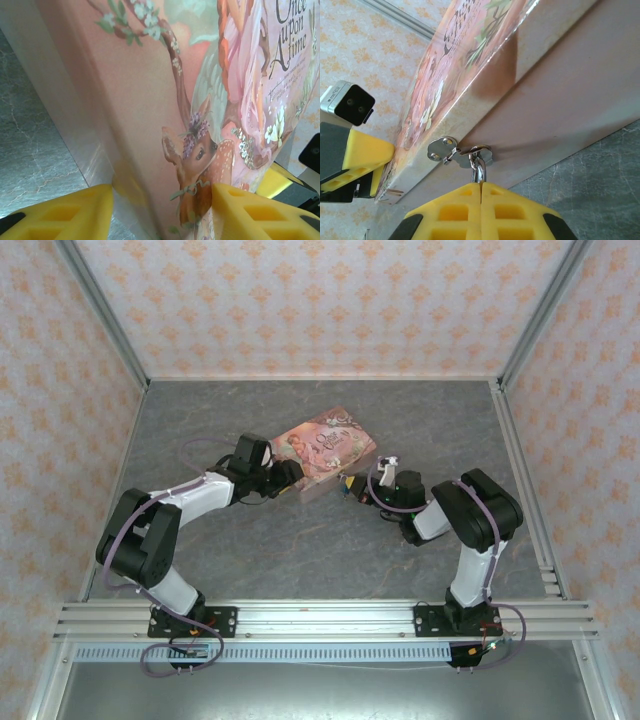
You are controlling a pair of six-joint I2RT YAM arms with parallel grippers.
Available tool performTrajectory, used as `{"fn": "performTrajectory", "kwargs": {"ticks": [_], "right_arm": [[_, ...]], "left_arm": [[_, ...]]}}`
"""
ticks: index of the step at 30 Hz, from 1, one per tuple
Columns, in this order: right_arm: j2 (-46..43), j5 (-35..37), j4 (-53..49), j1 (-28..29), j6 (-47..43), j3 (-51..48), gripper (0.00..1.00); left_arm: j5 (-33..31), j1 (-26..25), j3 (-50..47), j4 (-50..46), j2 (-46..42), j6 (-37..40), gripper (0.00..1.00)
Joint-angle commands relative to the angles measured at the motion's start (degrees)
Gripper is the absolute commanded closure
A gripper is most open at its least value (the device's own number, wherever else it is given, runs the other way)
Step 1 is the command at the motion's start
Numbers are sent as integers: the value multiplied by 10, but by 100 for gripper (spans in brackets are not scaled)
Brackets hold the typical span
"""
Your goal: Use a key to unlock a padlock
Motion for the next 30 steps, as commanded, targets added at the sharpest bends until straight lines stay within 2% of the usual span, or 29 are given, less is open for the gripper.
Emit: {"fn": "performTrajectory", "kwargs": {"ticks": [1, 8, 14, 23, 26, 30], "right_arm": [[-5, 29, 44, 0, -10, 19, 100], [55, 44, 104, 17, 28, 32, 100], [55, 87, 104, 32, 34, 40, 100], [38, 97, 101, 31, 22, 24, 100], [35, 77, 104, 22, 5, 10, 91], [27, 51, 104, 16, -15, 5, 68]], "left_arm": [[-24, -5, -28, -84, 11, 3, 47], [-24, -6, -27, -84, 13, 2, 46], [-25, -7, -29, -85, 9, -1, 45], [-28, -7, -29, -84, 13, -1, 44], [-29, -7, -28, -87, 11, 0, 44], [-30, -7, -26, -90, 11, 2, 43]]}}
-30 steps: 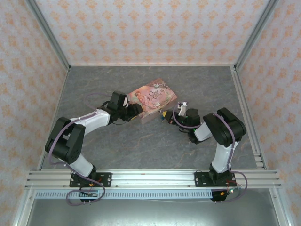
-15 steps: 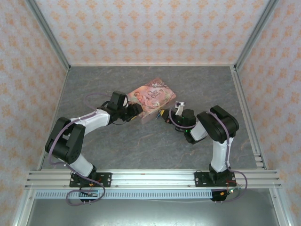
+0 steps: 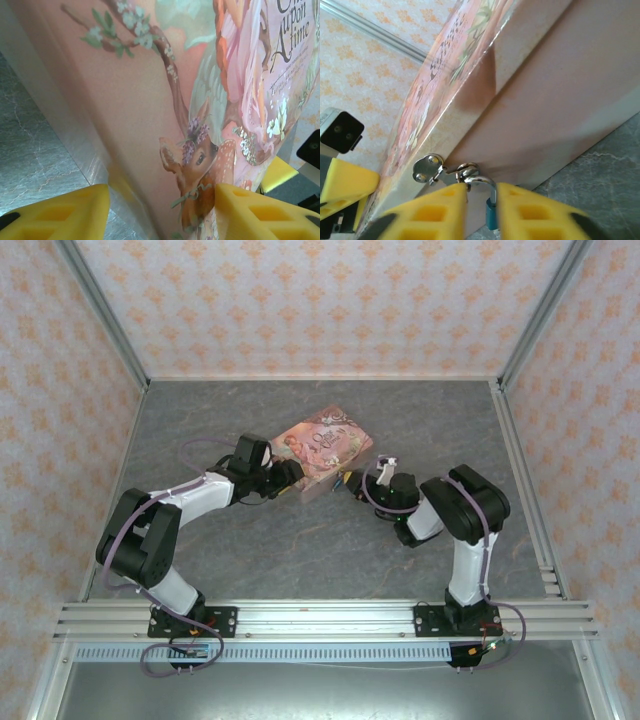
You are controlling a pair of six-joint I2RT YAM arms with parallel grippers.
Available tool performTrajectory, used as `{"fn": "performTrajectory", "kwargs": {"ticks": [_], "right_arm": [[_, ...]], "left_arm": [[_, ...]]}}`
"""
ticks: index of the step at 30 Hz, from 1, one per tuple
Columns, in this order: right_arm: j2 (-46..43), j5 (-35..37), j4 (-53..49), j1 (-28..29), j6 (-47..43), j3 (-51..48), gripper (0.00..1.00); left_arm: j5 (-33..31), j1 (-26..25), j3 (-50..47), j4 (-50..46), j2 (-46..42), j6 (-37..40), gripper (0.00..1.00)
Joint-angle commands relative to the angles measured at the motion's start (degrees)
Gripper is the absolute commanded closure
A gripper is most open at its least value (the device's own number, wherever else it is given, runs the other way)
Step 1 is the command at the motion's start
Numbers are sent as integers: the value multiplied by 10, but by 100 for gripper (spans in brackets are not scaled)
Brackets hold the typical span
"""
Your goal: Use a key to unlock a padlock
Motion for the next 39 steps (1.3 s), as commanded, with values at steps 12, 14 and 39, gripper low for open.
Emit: {"fn": "performTrajectory", "kwargs": {"ticks": [12, 14, 39], "right_arm": [[13, -81, 35, -4, -23, 42, 44], [22, -86, 35, -4, -22, 49, 43], [39, -141, 35, -4, -31, 63, 50]], "left_arm": [[-30, -7, -21, -95, 8, 8, 43], [-30, -7, -21, -95, 6, 7, 43], [-33, -7, -19, -99, 4, 8, 43]]}}
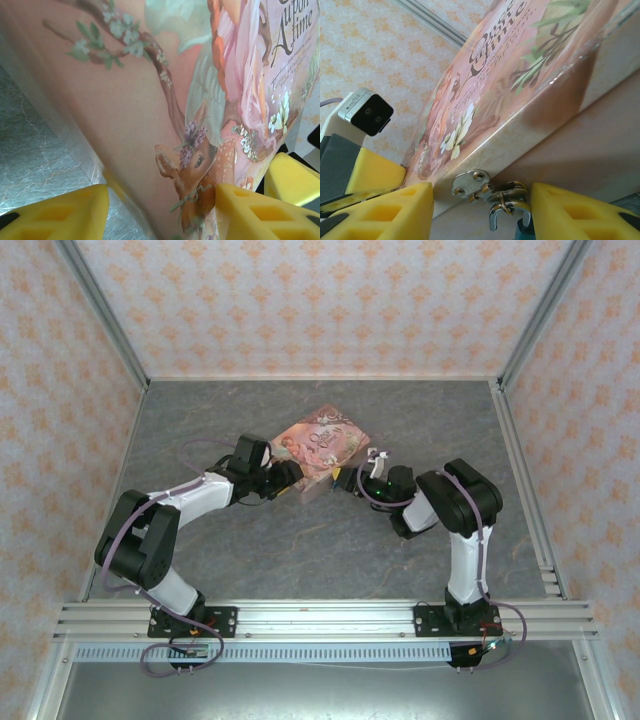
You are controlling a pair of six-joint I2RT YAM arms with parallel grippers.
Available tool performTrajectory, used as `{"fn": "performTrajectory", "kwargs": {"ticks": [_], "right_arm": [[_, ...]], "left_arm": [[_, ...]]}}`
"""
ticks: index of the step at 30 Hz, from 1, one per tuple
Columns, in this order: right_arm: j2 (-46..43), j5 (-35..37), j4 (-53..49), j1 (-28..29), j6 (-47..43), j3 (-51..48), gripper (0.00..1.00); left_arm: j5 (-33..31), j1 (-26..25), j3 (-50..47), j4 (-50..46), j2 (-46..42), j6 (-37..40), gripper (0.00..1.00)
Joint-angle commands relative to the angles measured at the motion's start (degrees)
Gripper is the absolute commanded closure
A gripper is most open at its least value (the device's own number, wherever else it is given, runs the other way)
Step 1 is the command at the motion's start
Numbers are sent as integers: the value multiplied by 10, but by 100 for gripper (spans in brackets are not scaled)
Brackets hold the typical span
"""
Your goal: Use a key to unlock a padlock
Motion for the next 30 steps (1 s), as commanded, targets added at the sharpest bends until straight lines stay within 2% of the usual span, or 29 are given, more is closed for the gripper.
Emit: {"fn": "performTrajectory", "kwargs": {"ticks": [1, 5, 12, 17, 30], "right_arm": [[-3, -40, 12, 3, -13, 1, 51], [0, -43, 5, 3, -20, -6, 53], [13, -52, 2, 3, -23, 1, 45], [20, -58, -3, 3, -23, 13, 45], [-3, -57, 12, -6, -39, -18, 63]], "left_arm": [[-30, -7, -19, -87, 9, 8, 43], [-31, -7, -20, -88, 8, 9, 43], [-36, -7, -19, -91, 7, 11, 43], [-38, -7, -16, -95, 8, 12, 43], [-41, -7, -12, -101, 7, 14, 43]]}}
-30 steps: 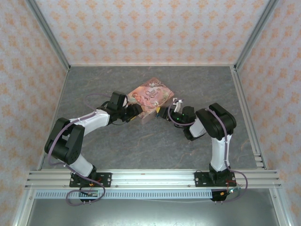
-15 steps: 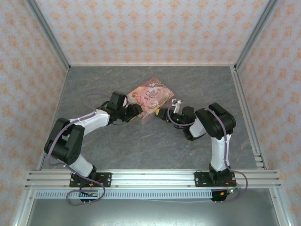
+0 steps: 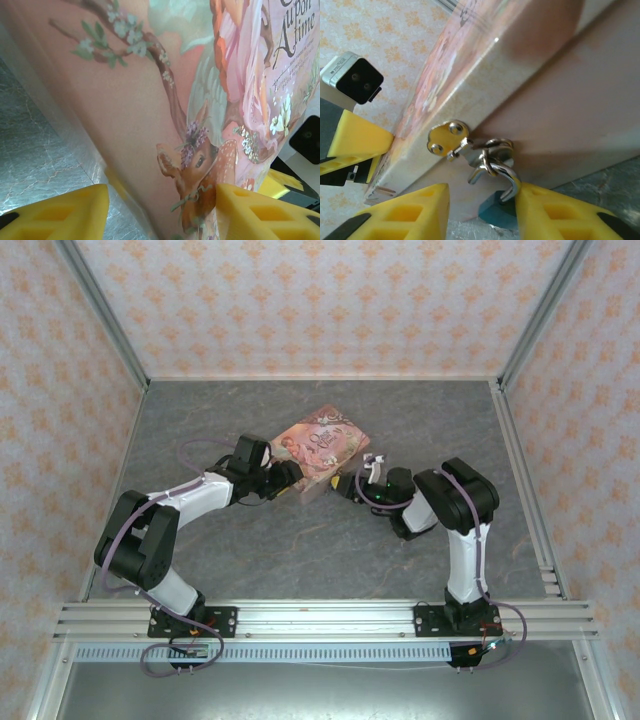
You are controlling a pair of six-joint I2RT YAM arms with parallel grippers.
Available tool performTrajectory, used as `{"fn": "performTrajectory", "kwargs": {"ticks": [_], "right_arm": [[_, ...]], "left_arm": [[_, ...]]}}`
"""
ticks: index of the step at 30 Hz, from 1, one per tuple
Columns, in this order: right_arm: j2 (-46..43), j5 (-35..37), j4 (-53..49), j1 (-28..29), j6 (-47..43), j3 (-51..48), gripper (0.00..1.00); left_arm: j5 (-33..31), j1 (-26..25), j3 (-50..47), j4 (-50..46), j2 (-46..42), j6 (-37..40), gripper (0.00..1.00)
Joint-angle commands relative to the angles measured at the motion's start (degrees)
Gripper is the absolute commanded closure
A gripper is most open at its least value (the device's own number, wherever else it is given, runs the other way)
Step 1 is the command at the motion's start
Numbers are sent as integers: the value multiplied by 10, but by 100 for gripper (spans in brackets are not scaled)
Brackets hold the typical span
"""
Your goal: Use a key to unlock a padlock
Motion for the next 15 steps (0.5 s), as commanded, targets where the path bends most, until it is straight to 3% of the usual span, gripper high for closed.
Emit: {"fn": "performTrajectory", "kwargs": {"ticks": [1, 15], "right_arm": [[-21, -11, 26, -5, -16, -11, 64], [-24, -4, 7, -9, -12, -6, 92]], "left_arm": [[-35, -7, -14, -94, 9, 14, 43], [-36, -7, -7, -100, 7, 16, 43]]}}
